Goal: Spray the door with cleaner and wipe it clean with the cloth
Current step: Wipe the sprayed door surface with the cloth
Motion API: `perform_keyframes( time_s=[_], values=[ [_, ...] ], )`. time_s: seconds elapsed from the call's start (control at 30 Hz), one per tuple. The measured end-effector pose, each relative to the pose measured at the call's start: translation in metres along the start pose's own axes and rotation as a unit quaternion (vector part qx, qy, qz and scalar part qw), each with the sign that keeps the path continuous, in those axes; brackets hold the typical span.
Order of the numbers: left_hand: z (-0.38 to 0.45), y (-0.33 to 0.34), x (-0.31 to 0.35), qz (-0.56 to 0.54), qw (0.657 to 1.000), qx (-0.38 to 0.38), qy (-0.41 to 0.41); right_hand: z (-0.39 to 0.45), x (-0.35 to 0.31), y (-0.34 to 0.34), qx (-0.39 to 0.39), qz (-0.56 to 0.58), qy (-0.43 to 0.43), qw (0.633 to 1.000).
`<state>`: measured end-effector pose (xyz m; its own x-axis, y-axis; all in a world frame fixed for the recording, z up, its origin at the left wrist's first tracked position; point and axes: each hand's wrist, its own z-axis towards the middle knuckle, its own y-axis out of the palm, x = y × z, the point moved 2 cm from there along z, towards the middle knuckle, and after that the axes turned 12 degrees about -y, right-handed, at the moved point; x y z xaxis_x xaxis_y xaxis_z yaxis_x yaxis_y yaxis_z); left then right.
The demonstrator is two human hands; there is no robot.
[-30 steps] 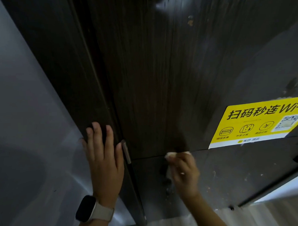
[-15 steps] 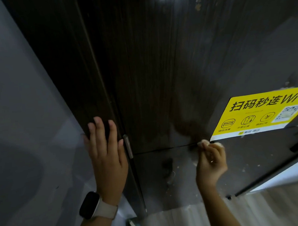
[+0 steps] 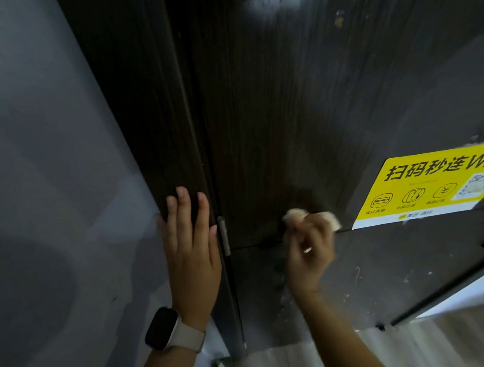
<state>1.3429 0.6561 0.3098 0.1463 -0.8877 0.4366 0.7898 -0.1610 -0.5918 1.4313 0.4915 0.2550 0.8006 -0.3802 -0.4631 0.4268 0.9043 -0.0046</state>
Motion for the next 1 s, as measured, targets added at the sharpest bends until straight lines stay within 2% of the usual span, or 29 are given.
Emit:
perform_keyframes(
  time_s=[0.1,0.17,0.23,0.33,0.4,0.47,0.53,0.63,0.7,0.77,0.83,0.93,1.0],
  values=[
    [0.001,-0.001,-0.001,0.006,1.0,-0.004,0.001,-0.049,-0.015,0.028,-0.191,0.008,-0.16,0.968],
    [0.001,-0.003,-0.001,0.014,1.0,0.001,0.006,-0.057,-0.016,0.035,-0.241,0.01,-0.182,0.953],
    [0.0,-0.004,-0.002,0.011,1.0,0.0,0.008,-0.041,-0.02,0.031,-0.215,0.011,-0.175,0.961],
    [0.001,-0.004,-0.003,0.012,1.0,-0.005,0.004,0.008,-0.038,0.029,-0.108,0.024,-0.157,0.981],
    [0.001,-0.004,-0.002,0.014,1.0,-0.003,0.004,0.031,-0.051,0.04,-0.073,0.04,-0.17,0.982],
    [0.0,-0.003,-0.002,0.012,1.0,-0.002,0.007,0.023,-0.053,0.049,-0.104,0.02,-0.206,0.973],
    [0.0,-0.004,-0.002,0.012,1.0,0.0,0.008,-0.006,-0.041,0.046,-0.166,-0.002,-0.228,0.959],
    [0.0,-0.005,-0.003,0.025,1.0,-0.004,0.008,-0.037,-0.027,0.035,-0.265,-0.005,-0.227,0.937],
    [0.001,-0.005,0.001,0.047,0.999,-0.006,0.0,-0.026,-0.024,0.025,-0.29,-0.002,-0.229,0.929],
    [-0.002,-0.004,0.011,0.049,0.998,0.005,-0.035,0.01,-0.022,0.008,-0.258,0.0,-0.209,0.943],
    [-0.002,-0.002,0.032,0.023,0.998,0.018,-0.047,0.072,-0.018,-0.016,-0.167,-0.022,-0.208,0.964],
    [0.009,0.001,0.074,0.006,0.999,0.018,0.027,0.16,-0.008,-0.053,-0.054,-0.036,-0.221,0.973],
    [0.025,0.005,0.102,0.005,0.997,0.015,0.082,0.176,0.004,-0.06,-0.053,-0.043,-0.221,0.973]
  ],
)
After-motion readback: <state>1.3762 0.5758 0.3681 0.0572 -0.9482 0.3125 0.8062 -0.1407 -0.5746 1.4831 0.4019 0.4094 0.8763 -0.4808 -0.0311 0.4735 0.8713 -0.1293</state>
